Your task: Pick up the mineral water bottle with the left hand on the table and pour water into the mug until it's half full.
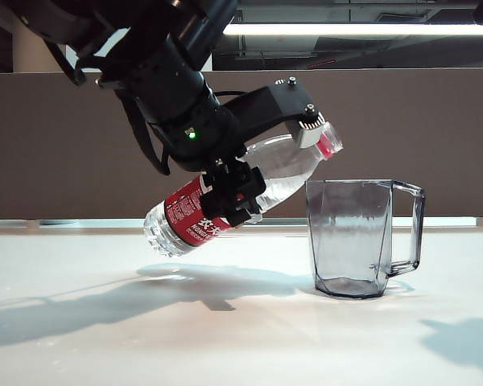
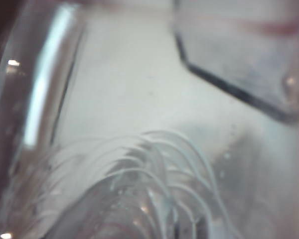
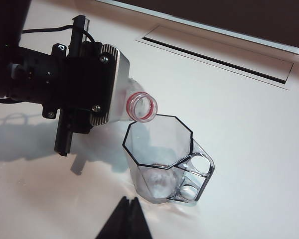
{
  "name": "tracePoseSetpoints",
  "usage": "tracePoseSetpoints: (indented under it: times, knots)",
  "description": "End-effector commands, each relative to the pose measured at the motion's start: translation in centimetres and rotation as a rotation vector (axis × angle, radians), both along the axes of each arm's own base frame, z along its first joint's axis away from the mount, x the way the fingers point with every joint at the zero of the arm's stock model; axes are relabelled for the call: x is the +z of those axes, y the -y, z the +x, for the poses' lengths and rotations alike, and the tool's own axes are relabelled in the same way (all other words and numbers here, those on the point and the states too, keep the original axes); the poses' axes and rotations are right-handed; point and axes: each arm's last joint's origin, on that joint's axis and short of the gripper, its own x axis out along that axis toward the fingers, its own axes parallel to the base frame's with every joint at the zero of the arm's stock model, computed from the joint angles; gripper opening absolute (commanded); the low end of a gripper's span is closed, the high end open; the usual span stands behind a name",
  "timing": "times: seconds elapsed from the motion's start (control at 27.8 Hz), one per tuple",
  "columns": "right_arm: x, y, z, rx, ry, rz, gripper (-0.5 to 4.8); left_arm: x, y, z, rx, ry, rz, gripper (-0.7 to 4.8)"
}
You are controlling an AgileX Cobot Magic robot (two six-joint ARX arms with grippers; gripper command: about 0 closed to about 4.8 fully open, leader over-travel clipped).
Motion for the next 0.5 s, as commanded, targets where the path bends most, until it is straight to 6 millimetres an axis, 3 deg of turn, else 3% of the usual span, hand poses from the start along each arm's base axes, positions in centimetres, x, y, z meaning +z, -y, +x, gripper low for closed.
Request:
tracePoseSetpoints:
  times: [0.04,0.29,0.5]
  knots:
    - [0.3,0.0,0.0,-0.003,0.015,0.018,-0.03,1.0,0.4,0.2,-0.003,0.066,-0.036,2.19]
    - [0.3,0.0,0.0,-0.003,0.015,0.018,-0.03,1.3,0.4,0.3,0.014,0.132,0.041,2.19]
    - [0.3,0.0,0.0,-0.003,0.015,0.018,-0.03,2.9,0.8,0.9,0.032,0.203,0.067,2.18]
